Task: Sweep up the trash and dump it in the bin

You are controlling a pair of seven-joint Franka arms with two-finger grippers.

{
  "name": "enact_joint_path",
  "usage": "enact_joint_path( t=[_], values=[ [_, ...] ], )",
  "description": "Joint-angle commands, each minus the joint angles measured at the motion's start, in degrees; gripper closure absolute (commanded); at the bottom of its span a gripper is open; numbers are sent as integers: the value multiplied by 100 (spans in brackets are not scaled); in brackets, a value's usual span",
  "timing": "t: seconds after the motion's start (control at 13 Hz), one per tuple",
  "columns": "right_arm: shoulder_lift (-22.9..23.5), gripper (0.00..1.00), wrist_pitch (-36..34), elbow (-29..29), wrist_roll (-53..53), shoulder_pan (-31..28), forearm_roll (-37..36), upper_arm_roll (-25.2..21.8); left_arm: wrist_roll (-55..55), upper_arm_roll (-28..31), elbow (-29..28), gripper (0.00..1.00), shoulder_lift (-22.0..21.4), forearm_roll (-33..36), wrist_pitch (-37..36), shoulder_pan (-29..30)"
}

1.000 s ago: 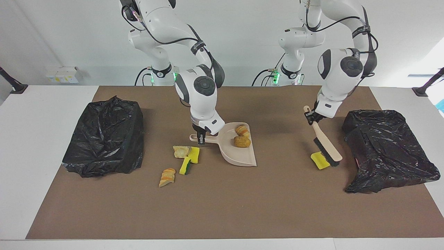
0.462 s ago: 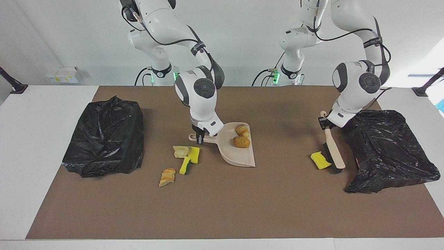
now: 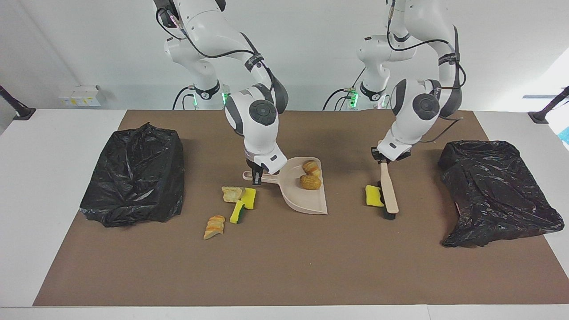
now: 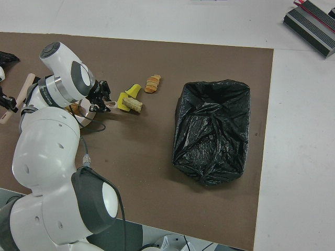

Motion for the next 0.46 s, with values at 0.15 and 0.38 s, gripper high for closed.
enact_joint_path(
  t=[0.15, 0.38],
  values=[
    [42, 100, 148, -1, 191, -30, -21, 51, -1024, 77, -247, 100, -290, -713, 315, -1342],
    [42, 100, 201, -1, 200, -30, -21, 51, -1280, 77, -230, 100, -360, -1029, 466, -2116]
  ],
)
